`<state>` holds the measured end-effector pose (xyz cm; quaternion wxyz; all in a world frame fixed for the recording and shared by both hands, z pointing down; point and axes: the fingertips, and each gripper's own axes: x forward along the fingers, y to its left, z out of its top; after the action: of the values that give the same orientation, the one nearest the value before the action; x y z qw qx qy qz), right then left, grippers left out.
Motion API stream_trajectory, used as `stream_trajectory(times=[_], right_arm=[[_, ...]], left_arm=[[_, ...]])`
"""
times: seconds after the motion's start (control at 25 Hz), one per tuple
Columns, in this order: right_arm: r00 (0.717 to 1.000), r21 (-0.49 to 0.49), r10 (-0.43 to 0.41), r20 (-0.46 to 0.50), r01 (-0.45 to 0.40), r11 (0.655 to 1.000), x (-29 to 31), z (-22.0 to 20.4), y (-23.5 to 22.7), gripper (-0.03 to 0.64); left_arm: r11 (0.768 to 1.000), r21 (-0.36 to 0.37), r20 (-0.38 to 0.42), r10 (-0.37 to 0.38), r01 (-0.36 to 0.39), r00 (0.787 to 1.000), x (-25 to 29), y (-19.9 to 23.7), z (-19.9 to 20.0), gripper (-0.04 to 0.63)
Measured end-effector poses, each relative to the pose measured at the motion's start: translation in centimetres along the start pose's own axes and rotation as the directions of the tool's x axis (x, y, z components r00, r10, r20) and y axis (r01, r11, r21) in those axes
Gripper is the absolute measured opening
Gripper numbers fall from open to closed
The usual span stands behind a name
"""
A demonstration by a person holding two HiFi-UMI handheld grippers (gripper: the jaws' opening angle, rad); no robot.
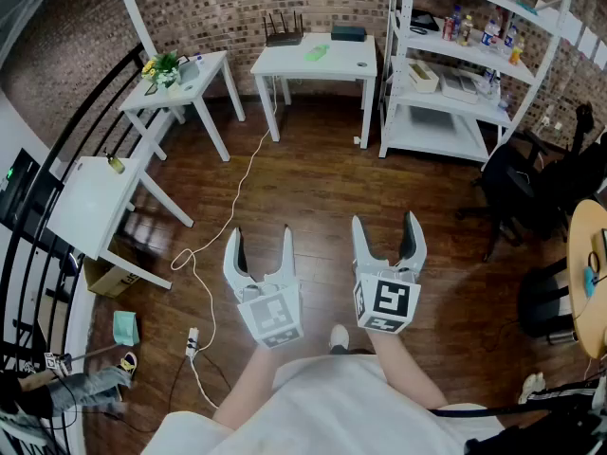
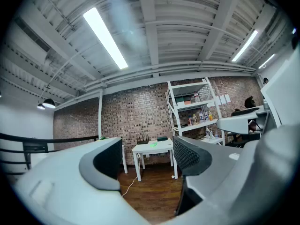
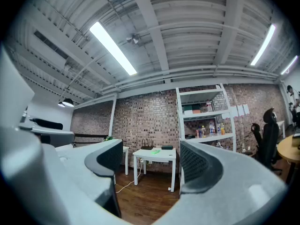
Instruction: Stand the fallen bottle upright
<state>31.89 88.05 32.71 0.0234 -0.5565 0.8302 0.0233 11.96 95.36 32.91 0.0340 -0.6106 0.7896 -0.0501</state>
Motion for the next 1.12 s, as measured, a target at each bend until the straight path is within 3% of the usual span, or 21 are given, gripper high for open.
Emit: stream_trajectory(times=[0.16, 0.24, 0.48, 0.64, 0.76, 0.96, 1.12], right_arm=[[0.999, -0.028, 0.036, -0.011, -0.036, 0.999, 5.8, -0.6, -0.4, 0.364], [0.998, -0.017, 0.057, -0.037, -0.058, 0.998, 8.7, -1.3, -0.6, 0.364], [0.997, -0.058, 0.066, -0.04, -0.068, 0.996, 18.9, -1.6, 1.5, 0.362], [0.999, -0.063, 0.038, -0.028, -0.04, 0.997, 27.9, -2.1, 2.4, 0.362], [0.999, -0.077, 0.029, 0.018, -0.028, 0.997, 34.3, -1.2, 4.6, 0.362], [0.989, -0.088, 0.014, 0.148, -0.001, 0.996, 41.7, 1.3, 7.2, 0.362], [0.992, -0.069, -0.058, 0.111, 0.066, 0.995, 47.4, 0.0, 4.9, 0.362]], left_arm=[[0.998, -0.056, -0.018, 0.037, -0.037, 0.999, 5.6, 0.3, -0.3, 0.347], [0.995, -0.082, -0.031, 0.046, -0.048, 0.998, 8.4, 0.6, -0.5, 0.312], [0.995, -0.079, -0.045, 0.055, -0.058, 0.997, 18.1, 4.8, -1.8, 0.31], [0.994, -0.089, -0.013, 0.059, -0.06, 0.998, 27.0, 8.6, -1.7, 0.308], [0.996, -0.08, 0.02, 0.031, -0.029, 0.999, 33.5, 11.5, -1.2, 0.305], [0.998, 0.031, 0.071, -0.057, 0.055, 0.996, 42.2, 13.5, -0.7, 0.315], [0.993, 0.008, 0.05, -0.12, 0.119, 0.992, 49.6, 12.6, -1.4, 0.314]])
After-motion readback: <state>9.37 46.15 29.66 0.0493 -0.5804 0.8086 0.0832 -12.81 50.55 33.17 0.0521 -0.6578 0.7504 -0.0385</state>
